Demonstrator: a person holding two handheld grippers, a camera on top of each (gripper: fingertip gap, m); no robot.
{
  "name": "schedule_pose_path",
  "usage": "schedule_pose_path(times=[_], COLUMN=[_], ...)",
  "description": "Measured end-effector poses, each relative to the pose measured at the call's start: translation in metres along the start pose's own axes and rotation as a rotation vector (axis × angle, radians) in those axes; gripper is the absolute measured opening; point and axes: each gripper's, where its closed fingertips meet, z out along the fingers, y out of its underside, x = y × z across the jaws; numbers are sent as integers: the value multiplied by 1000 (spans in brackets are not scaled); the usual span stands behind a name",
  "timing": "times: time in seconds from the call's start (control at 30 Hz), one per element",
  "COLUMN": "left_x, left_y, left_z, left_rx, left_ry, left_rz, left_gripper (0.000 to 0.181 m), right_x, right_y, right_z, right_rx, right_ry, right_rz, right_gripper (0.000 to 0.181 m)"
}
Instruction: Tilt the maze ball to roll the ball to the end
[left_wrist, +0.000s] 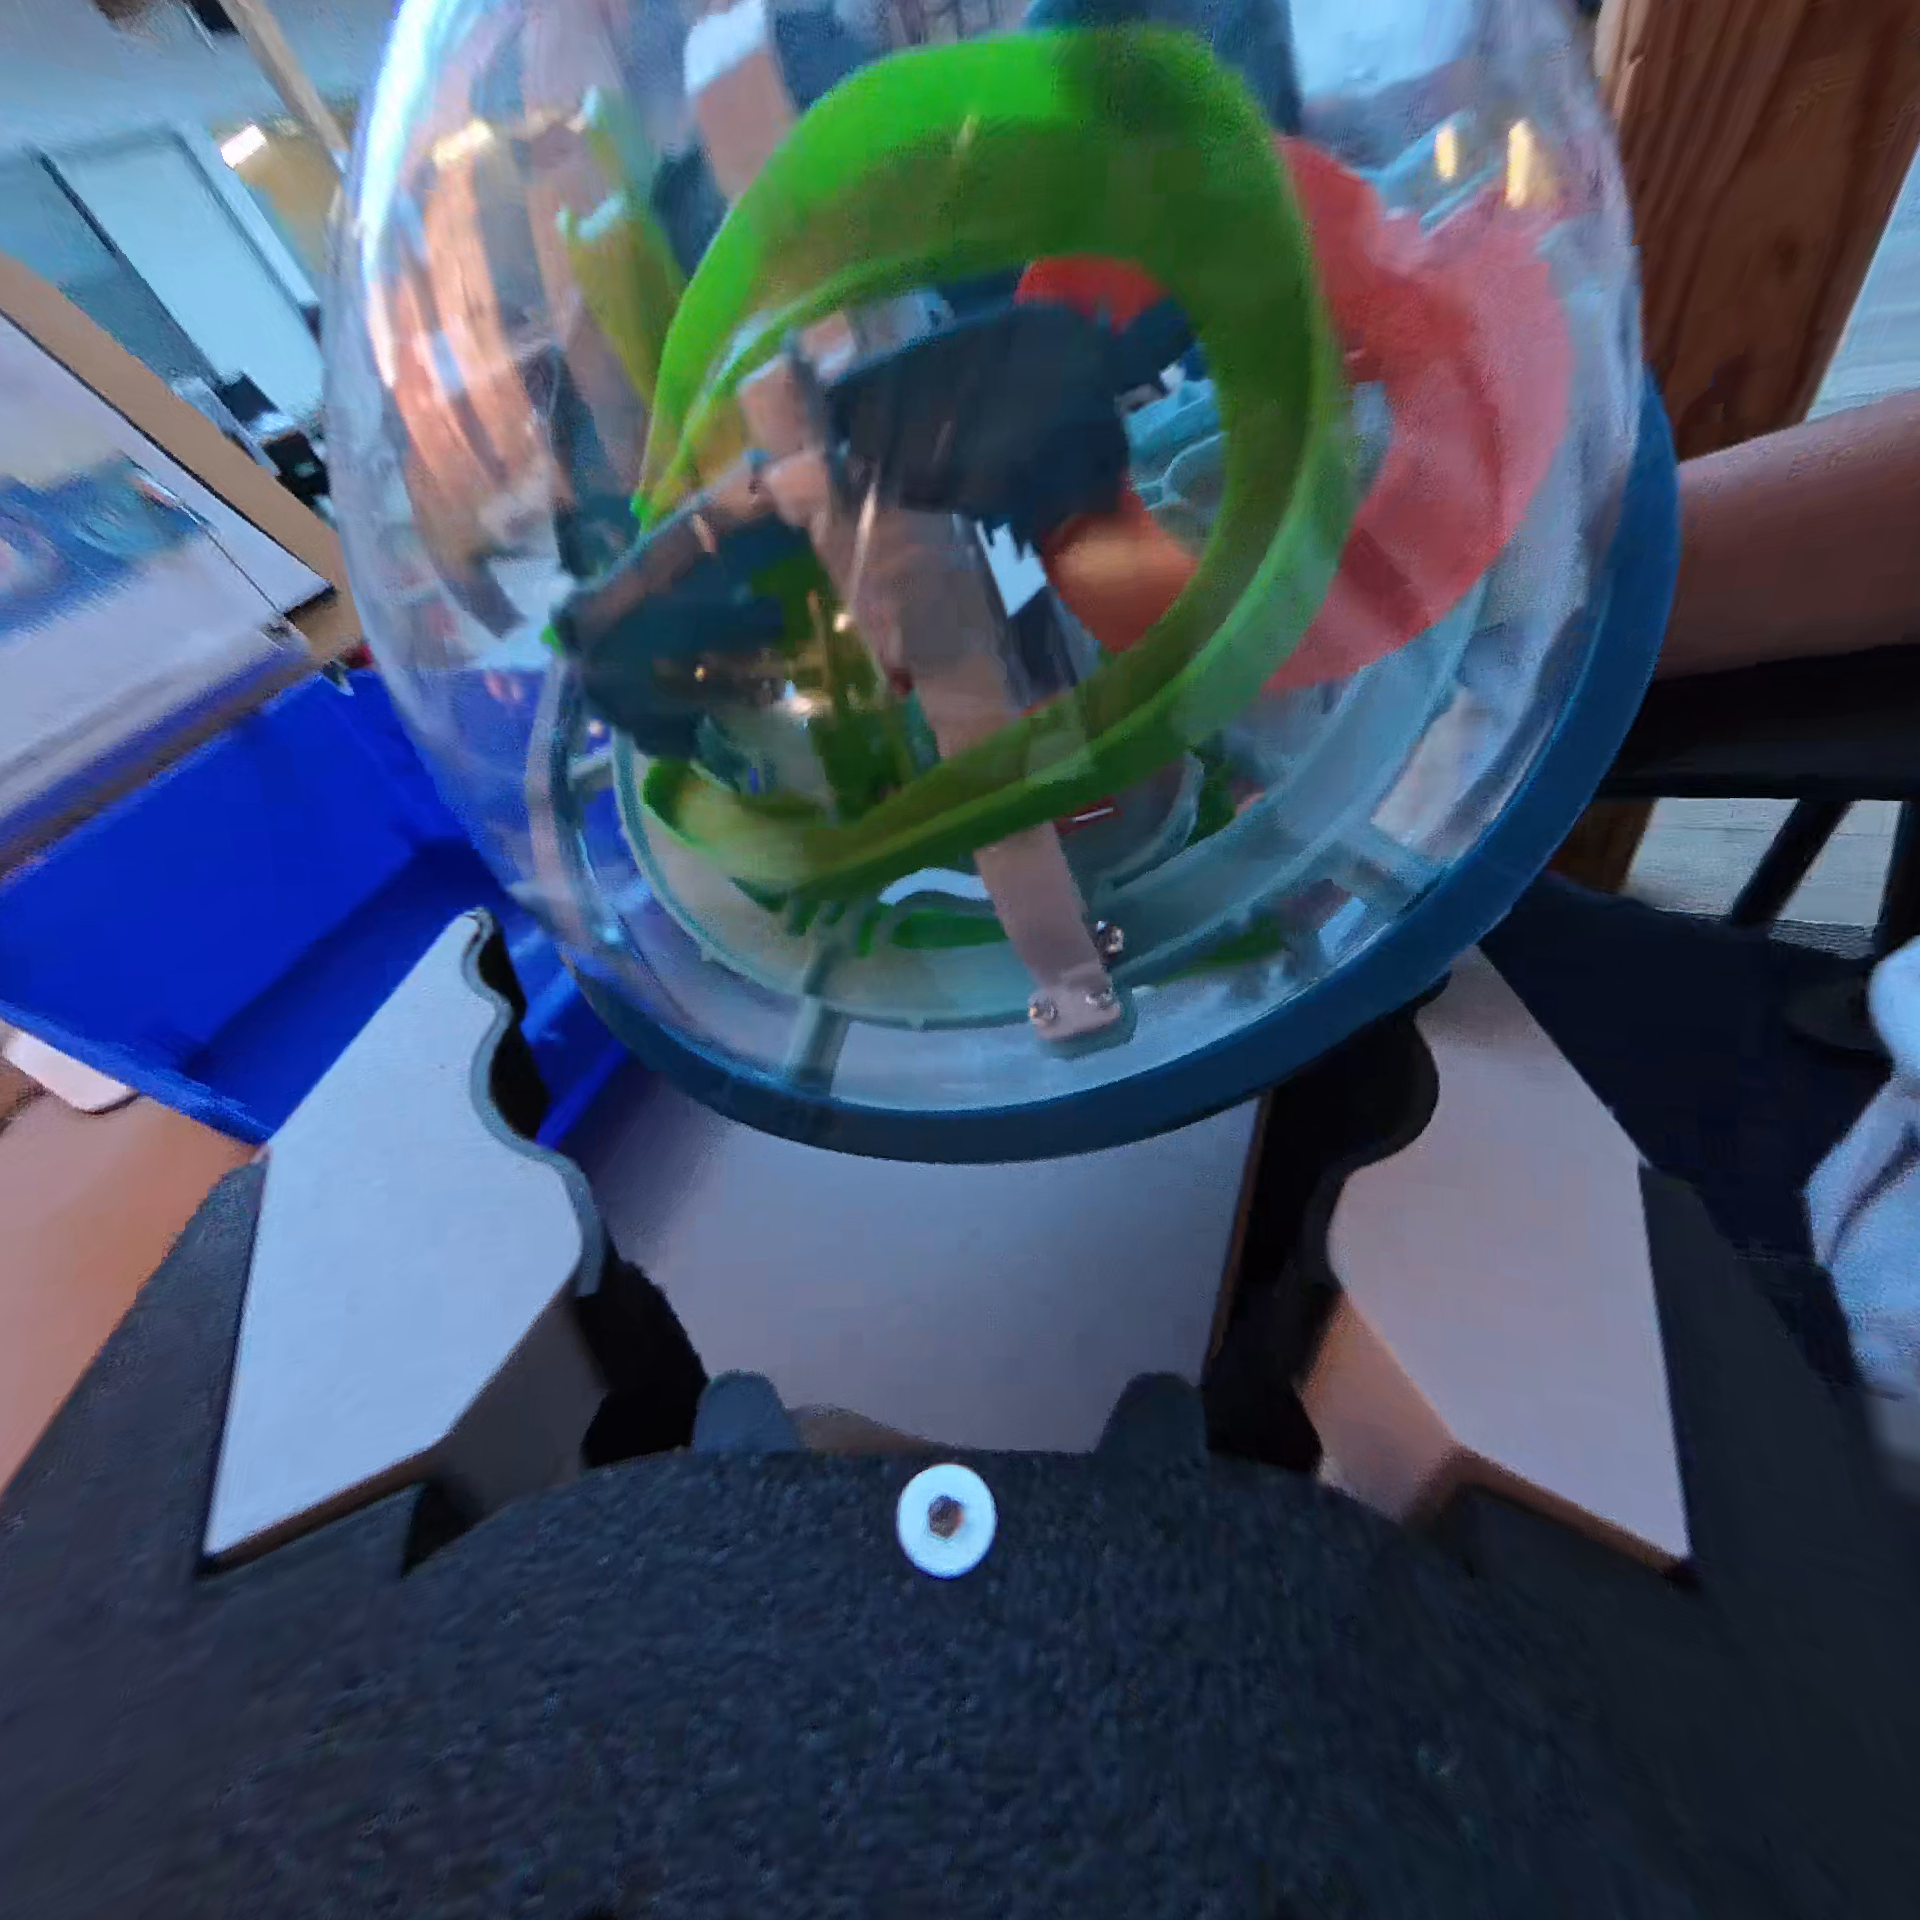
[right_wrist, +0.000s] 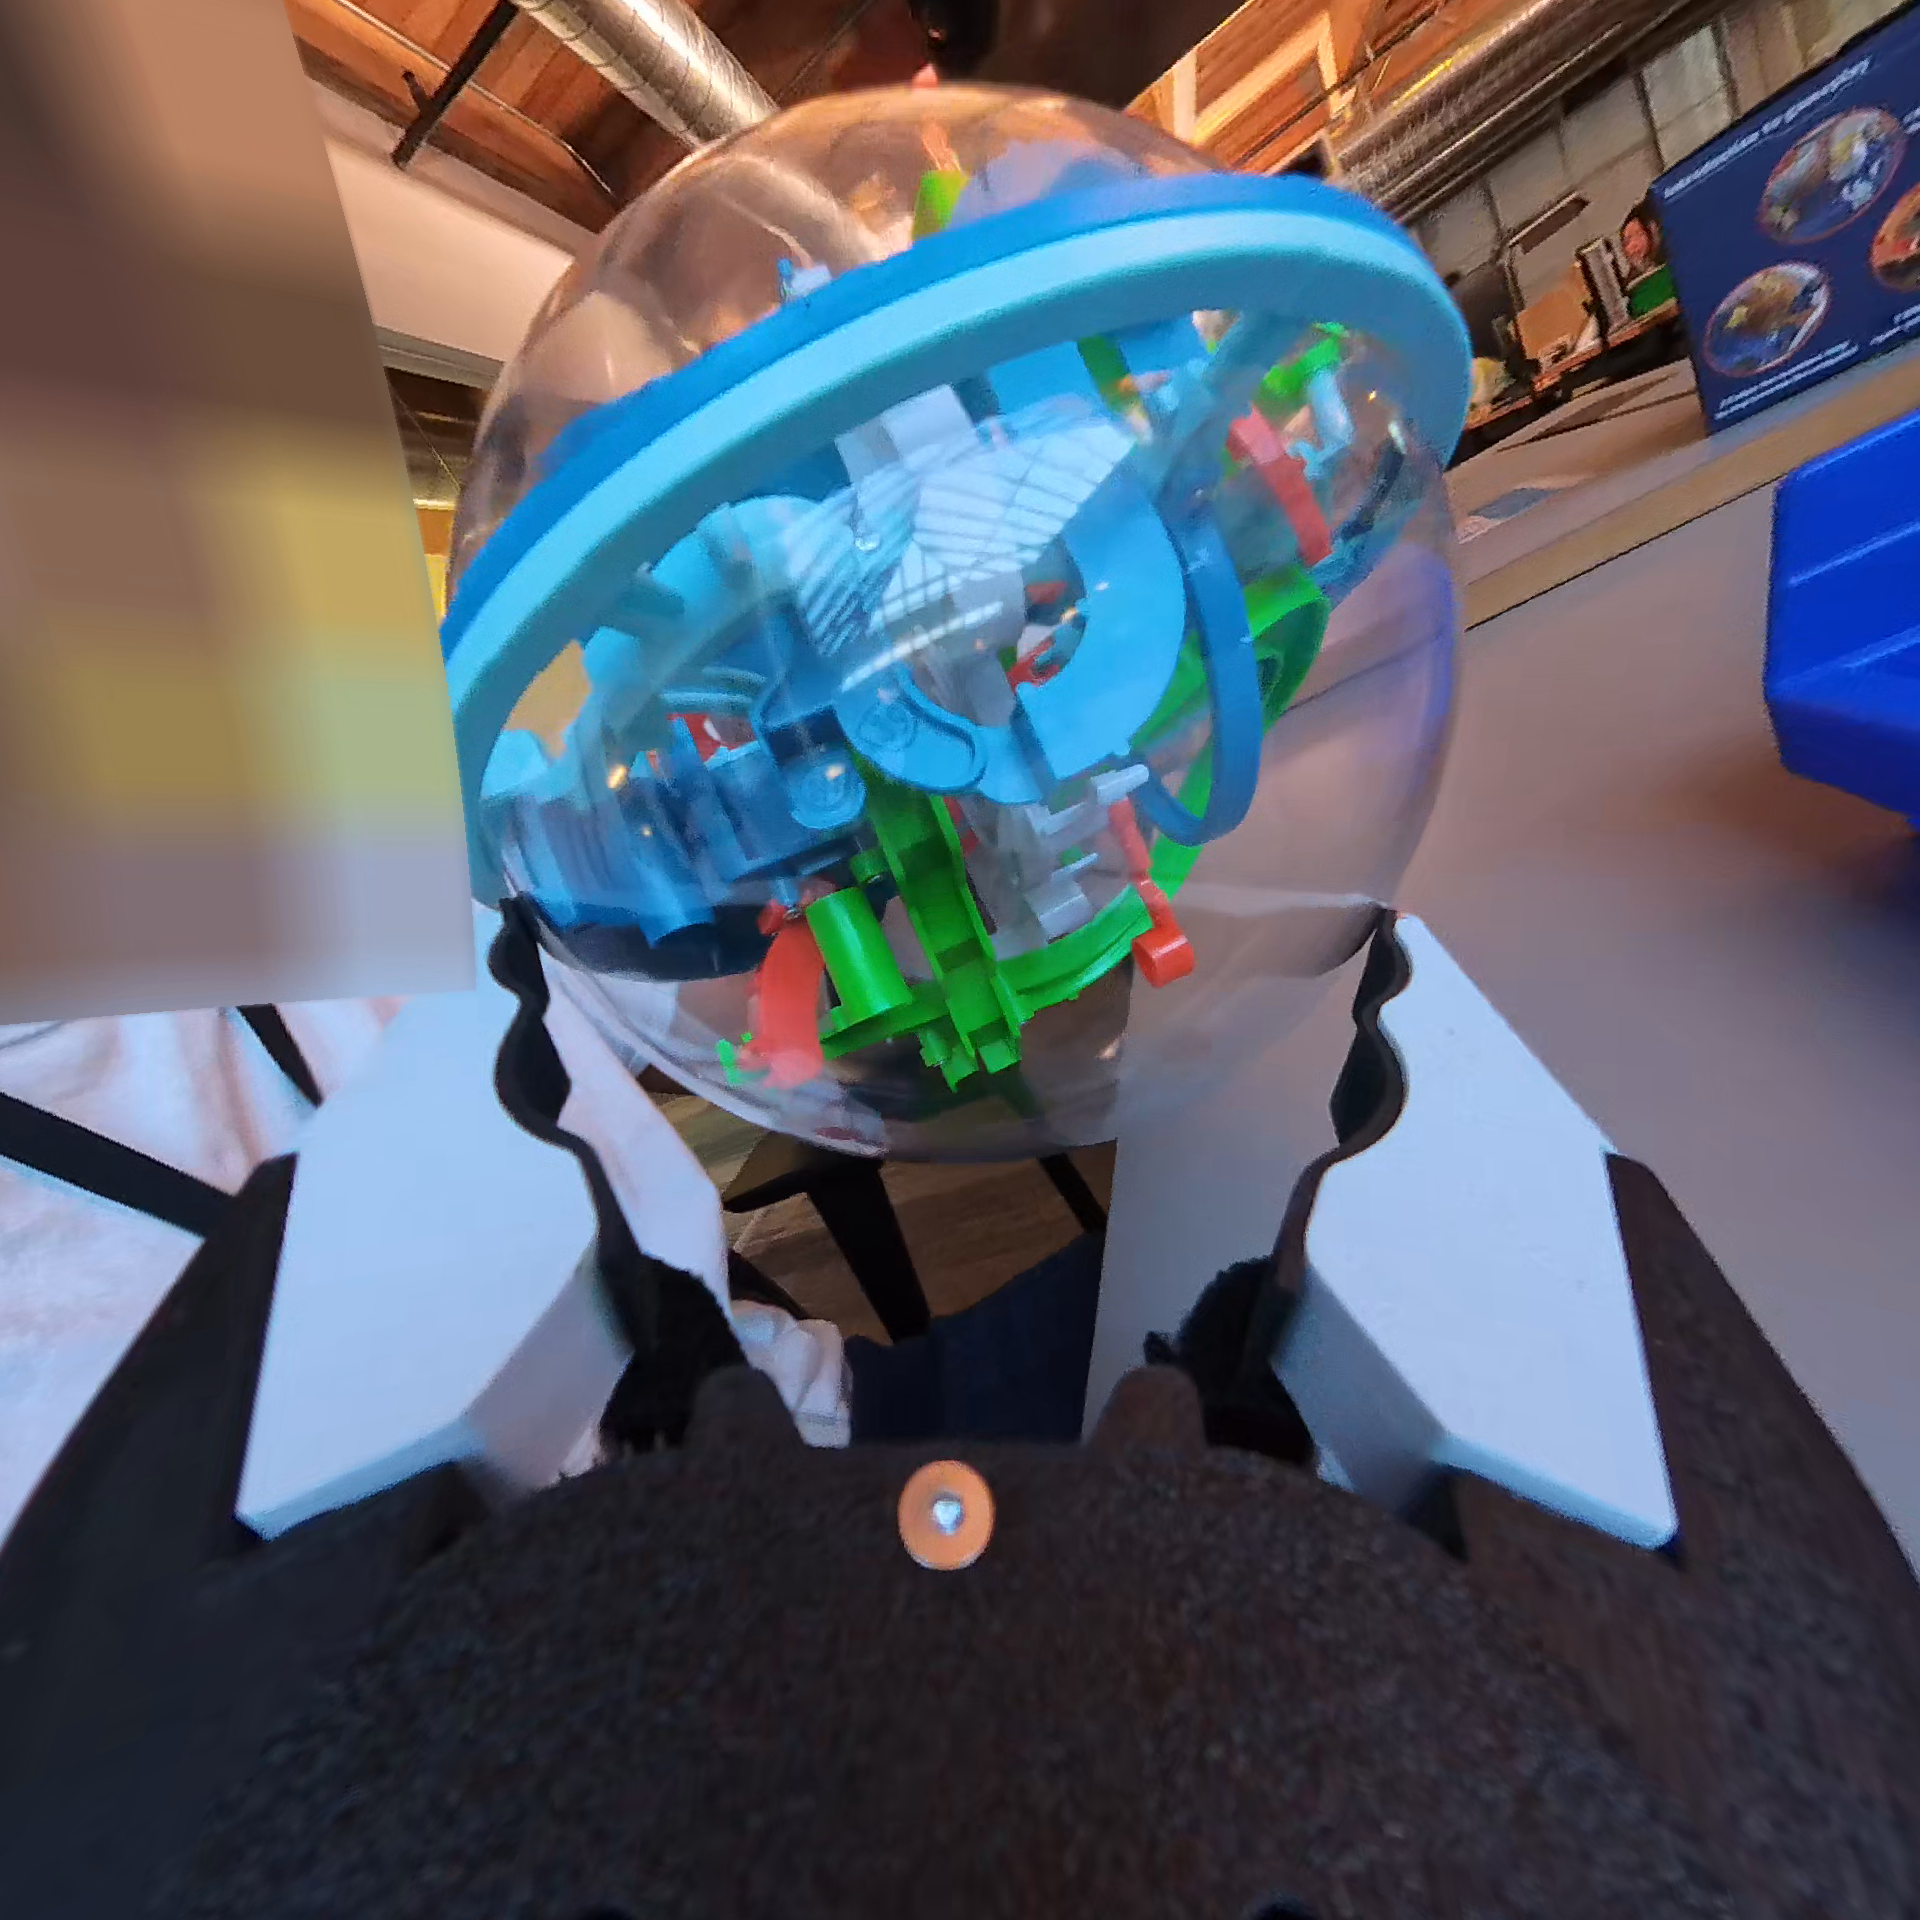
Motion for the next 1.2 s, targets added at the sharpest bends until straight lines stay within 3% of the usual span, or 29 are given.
schedule_pose_path(times=[0.2,0.37,0.63,0.77,1.0,1.2], left_x=[-1,-6,-11,-12,-10,-9], left_y=[-6,2,-5,9,24,33], left_z=[3,8,11,18,31,38], left_rx=[4,-4,130,101,43,10], left_ry=[-91,-124,-63,-47,-21,12], left_rz=[108,89,-186,-283,-392,-549], left_gripper=[159,159,159,159,159,159], right_x=[0,3,7,19,29,44], right_y=[-5,-15,-33,-38,-42,-47], right_z=[-4,-3,6,6,5,8], right_rx=[-16,-21,30,36,-170,-247], right_ry=[21,138,337,439,566,655], right_rz=[63,59,214,258,326,455], right_gripper=[149,150,153,153,153,152])
